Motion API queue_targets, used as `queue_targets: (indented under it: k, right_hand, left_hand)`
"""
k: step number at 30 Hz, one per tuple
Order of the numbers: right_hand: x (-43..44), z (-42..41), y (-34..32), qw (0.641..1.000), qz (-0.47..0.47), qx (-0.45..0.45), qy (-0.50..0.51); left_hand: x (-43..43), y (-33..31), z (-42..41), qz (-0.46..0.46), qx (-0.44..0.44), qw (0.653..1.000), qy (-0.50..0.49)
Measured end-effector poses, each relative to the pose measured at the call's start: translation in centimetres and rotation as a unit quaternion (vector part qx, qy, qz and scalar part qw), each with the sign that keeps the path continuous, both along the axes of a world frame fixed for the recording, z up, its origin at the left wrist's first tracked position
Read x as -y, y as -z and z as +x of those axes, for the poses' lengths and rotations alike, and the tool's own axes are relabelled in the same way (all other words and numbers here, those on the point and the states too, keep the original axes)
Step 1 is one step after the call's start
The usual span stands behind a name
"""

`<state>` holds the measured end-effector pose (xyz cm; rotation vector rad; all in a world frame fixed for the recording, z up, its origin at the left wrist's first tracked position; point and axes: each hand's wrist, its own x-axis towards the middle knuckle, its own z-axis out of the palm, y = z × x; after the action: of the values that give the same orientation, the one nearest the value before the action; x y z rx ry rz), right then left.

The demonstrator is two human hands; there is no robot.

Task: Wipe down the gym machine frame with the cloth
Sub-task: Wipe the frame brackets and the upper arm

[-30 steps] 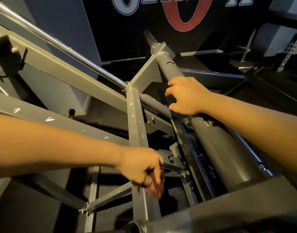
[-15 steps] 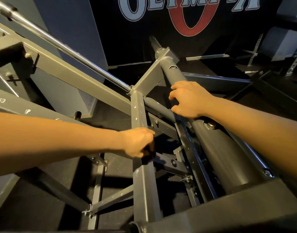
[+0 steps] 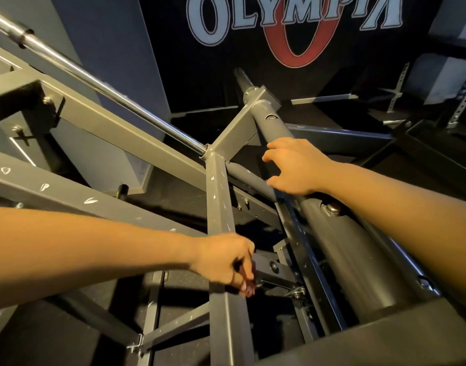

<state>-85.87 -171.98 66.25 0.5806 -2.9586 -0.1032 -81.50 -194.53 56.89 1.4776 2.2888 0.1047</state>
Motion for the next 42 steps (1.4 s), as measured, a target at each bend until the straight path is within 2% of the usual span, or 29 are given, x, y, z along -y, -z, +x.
queue_targets:
  k: [2, 3, 8, 10, 12, 14, 16, 17, 18, 20, 23, 27, 28, 31, 33, 36, 40, 42]
  right_hand:
    - [0.1, -0.5, -0.3, 1.000, -0.001, 0.007, 0.013]
    - [0.2, -0.9, -0.5, 1.000, 0.001, 0.009, 0.025]
    - [0.9, -2.6, -1.0, 0.996, -0.004, 0.006, 0.086]
    - [1.1, -2.8, -0.8, 0.996, -0.009, -0.002, 0.092]
    - [1.1, -2.8, -0.6, 0.995, -0.019, -0.007, 0.095]
    - [1.1, -2.8, -0.6, 0.995, -0.024, -0.005, 0.096]
    - [1.1, -2.8, -0.5, 0.995, -0.022, -0.003, 0.095]
    - [1.0, -2.8, -0.6, 0.995, -0.021, -0.004, 0.094]
    - [1.0, -2.8, -0.6, 0.995, -0.023, -0.003, 0.094]
    - [1.0, -3.0, -0.5, 0.995, -0.028, -0.001, 0.094]
    - [0.6, -3.3, -0.3, 0.995, -0.041, -0.004, 0.094]
    - [0.3, -3.7, -0.1, 0.995, -0.042, -0.007, 0.094]
    - [0.4, -3.7, -0.1, 0.995, -0.037, -0.008, 0.094]
    - [0.7, -3.4, -0.1, 0.995, -0.018, -0.008, 0.094]
    - [0.9, -3.2, -0.2, 0.996, -0.012, -0.007, 0.093]
    - [0.8, -3.1, -0.3, 0.995, -0.020, 0.001, 0.095]
    - [0.5, -3.2, -0.2, 0.995, -0.031, 0.005, 0.095]
    - [0.5, -3.3, -0.2, 0.995, -0.036, 0.007, 0.097]
  left_hand:
    - [-0.8, 0.6, 2.8, -0.004, 0.076, 0.996, 0.045]
    - [-0.8, 0.9, 2.5, 0.002, 0.061, 0.997, 0.052]
    - [0.6, -0.6, -8.1, -0.017, -0.130, 0.991, -0.031]
    - [1.7, 0.4, -12.9, 0.013, -0.169, 0.982, -0.083]
    - [1.7, 0.7, -13.1, 0.025, -0.193, 0.974, -0.117]
    - [0.7, 0.3, -9.9, 0.028, -0.122, 0.985, -0.119]
    - [-0.3, -0.5, -5.5, 0.008, -0.003, 0.999, -0.053]
    - [-0.5, -0.3, -3.8, -0.002, 0.034, 0.999, -0.014]
    - [-0.3, 0.3, -3.0, -0.025, 0.035, 0.999, 0.006]
    - [0.4, 0.5, -4.4, -0.033, -0.026, 0.999, -0.012]
    - [1.0, 0.0, -11.0, -0.015, -0.161, 0.984, -0.080]
    - [0.8, -0.7, -15.2, -0.037, -0.220, 0.966, -0.134]
    - [0.6, -0.7, -14.4, -0.044, -0.212, 0.968, -0.126]
    - [-0.8, -0.8, -9.1, -0.053, -0.071, 0.991, -0.100]
    - [-1.6, -0.1, -5.0, -0.043, -0.026, 0.998, -0.048]
    - [-0.9, 0.4, -7.1, -0.052, -0.092, 0.993, -0.044]
    - [-0.1, -0.9, -15.4, -0.022, -0.214, 0.963, -0.163]
    - [0.5, -0.4, -17.0, -0.011, -0.241, 0.952, -0.191]
